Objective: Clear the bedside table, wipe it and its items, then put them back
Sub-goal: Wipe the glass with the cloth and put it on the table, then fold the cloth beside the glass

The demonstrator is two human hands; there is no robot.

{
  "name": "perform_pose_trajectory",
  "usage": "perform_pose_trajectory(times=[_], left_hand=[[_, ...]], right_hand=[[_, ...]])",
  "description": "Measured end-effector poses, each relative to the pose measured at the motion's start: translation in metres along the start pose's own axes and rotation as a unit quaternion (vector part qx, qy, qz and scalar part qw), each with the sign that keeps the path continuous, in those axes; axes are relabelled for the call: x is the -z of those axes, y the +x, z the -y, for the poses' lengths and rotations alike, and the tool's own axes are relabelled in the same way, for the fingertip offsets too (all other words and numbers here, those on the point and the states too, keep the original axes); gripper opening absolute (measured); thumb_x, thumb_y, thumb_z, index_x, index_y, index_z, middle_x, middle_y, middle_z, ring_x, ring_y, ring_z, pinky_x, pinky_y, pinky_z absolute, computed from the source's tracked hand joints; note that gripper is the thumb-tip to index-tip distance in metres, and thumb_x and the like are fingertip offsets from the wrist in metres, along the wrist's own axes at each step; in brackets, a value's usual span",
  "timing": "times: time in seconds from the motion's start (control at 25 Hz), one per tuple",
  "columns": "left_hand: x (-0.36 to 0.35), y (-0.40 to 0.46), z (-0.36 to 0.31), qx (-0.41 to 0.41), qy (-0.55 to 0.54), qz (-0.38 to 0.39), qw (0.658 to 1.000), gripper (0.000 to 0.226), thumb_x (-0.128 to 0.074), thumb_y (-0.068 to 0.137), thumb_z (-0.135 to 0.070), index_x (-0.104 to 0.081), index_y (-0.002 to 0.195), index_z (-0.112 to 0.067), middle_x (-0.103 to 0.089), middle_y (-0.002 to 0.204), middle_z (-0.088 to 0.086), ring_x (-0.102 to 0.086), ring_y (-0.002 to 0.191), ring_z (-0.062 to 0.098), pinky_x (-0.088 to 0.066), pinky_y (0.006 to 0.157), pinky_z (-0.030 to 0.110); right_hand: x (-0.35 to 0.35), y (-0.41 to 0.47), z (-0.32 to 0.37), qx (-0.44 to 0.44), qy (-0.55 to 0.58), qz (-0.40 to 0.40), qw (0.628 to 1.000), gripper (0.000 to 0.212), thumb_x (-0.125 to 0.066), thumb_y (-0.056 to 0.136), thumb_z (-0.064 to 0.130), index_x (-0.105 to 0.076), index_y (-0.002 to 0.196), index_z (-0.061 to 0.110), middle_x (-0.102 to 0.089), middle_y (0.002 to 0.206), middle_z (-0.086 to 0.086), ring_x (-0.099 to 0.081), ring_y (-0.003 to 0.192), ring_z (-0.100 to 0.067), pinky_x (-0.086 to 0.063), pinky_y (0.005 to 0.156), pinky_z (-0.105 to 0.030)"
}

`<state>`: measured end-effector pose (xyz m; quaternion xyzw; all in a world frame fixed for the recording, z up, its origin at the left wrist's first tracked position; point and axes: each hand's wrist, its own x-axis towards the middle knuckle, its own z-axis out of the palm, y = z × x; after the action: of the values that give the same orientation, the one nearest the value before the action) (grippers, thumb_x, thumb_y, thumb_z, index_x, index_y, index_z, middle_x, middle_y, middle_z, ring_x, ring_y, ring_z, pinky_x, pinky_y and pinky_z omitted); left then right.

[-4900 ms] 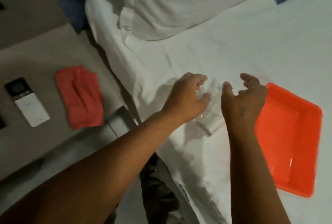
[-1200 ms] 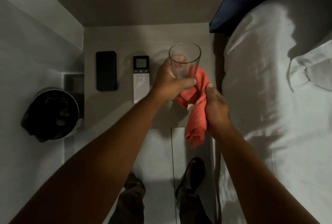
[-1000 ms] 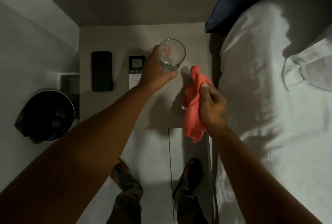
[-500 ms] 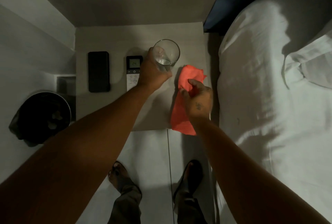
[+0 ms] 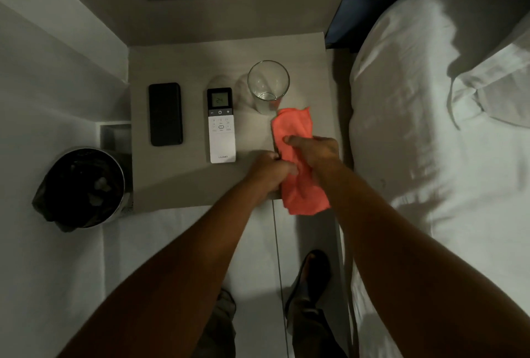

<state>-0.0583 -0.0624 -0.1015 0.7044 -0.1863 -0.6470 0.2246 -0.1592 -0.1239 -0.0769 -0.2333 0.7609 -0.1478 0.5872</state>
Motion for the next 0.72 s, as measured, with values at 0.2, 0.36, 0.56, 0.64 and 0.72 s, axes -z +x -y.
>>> perform_pose_trajectory(times=[0.2,0.36,0.56,0.64,0.72], left_hand=[[-0.011,-0.05,-0.04,-0.03,-0.068,0.033,0.997,0.033,-0.069,0.05,-0.015,-0.073,0.082,-0.012,-0.072,0.071,0.004,-0.067,0.069,0.025,-0.054,0.069,0.032],[-0.063,-0.127,-0.075,-0.068,-0.081,0.128,0.986,0.028,-0.064,0.062,-0.011,-0.07,0.089,-0.016,-0.072,0.08,0.005,-0.068,0.074,0.021,-0.054,0.072,0.031],[-0.179,-0.229,-0.08,-0.083,-0.069,0.272,0.956,0.033,-0.065,0.07,-0.011,-0.073,0.102,-0.017,-0.075,0.098,0.011,-0.07,0.091,0.025,-0.055,0.087,0.042],[-0.231,-0.258,-0.073,-0.075,-0.025,0.323,0.943,0.032,-0.066,0.073,-0.014,-0.072,0.105,-0.018,-0.076,0.104,0.012,-0.072,0.095,0.027,-0.057,0.09,0.045],[-0.295,-0.29,-0.057,-0.068,0.066,0.359,0.928,0.033,-0.069,0.071,-0.019,-0.069,0.104,-0.019,-0.077,0.106,0.01,-0.074,0.097,0.028,-0.059,0.093,0.049]], right_hand=[[0.059,-0.041,0.026,0.034,0.148,0.066,0.986,0.051,-0.09,0.065,0.02,-0.072,0.111,0.006,-0.079,0.096,-0.012,-0.077,0.084,-0.026,-0.064,0.075,-0.042],[0.148,-0.111,0.046,0.092,0.184,0.099,0.974,0.037,-0.081,0.078,0.011,-0.071,0.112,0.0,-0.077,0.103,-0.02,-0.075,0.092,-0.032,-0.062,0.083,-0.045],[0.296,-0.19,0.009,0.142,0.245,0.028,0.959,0.041,-0.078,0.081,0.012,-0.065,0.119,0.001,-0.075,0.107,-0.022,-0.074,0.093,-0.035,-0.061,0.084,-0.048],[0.352,-0.213,-0.028,0.155,0.311,-0.065,0.935,0.039,-0.076,0.083,0.012,-0.065,0.119,0.003,-0.077,0.102,-0.017,-0.075,0.089,-0.031,-0.062,0.08,-0.045],[0.416,-0.237,-0.08,0.163,0.393,-0.167,0.89,0.037,-0.073,0.085,0.011,-0.066,0.121,0.004,-0.076,0.099,-0.014,-0.074,0.083,-0.025,-0.062,0.077,-0.04]])
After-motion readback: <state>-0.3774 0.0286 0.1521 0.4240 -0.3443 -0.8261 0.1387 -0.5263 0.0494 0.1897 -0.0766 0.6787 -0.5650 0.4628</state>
